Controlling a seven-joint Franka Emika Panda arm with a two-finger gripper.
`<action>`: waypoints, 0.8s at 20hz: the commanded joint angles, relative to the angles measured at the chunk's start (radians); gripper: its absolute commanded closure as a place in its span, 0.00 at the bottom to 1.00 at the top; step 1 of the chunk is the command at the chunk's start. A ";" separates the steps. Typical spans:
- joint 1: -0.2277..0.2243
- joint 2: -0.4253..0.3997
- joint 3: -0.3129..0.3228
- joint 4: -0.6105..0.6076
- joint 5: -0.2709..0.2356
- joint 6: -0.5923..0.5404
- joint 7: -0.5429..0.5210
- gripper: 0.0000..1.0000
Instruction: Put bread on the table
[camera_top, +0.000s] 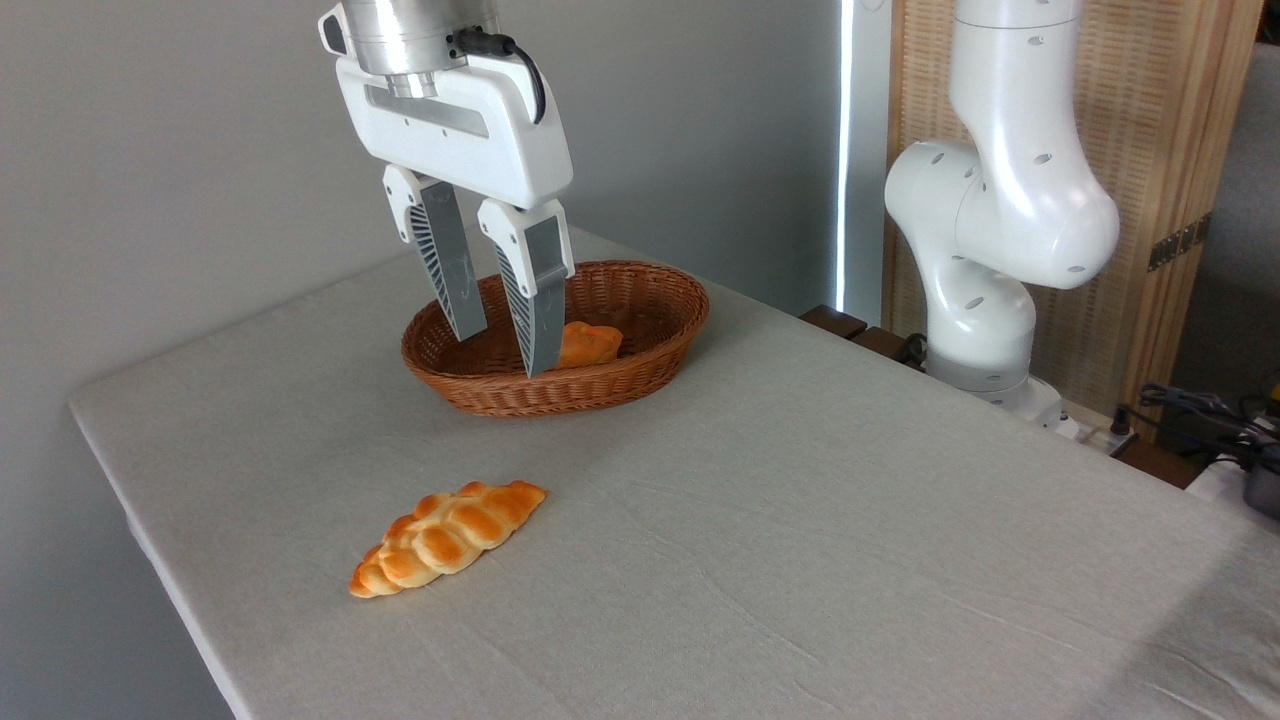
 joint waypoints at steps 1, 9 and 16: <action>-0.013 0.000 0.016 0.020 -0.015 -0.026 -0.004 0.00; -0.013 0.000 0.016 0.020 -0.015 -0.026 -0.004 0.00; -0.023 -0.030 -0.018 -0.023 -0.016 -0.005 -0.008 0.00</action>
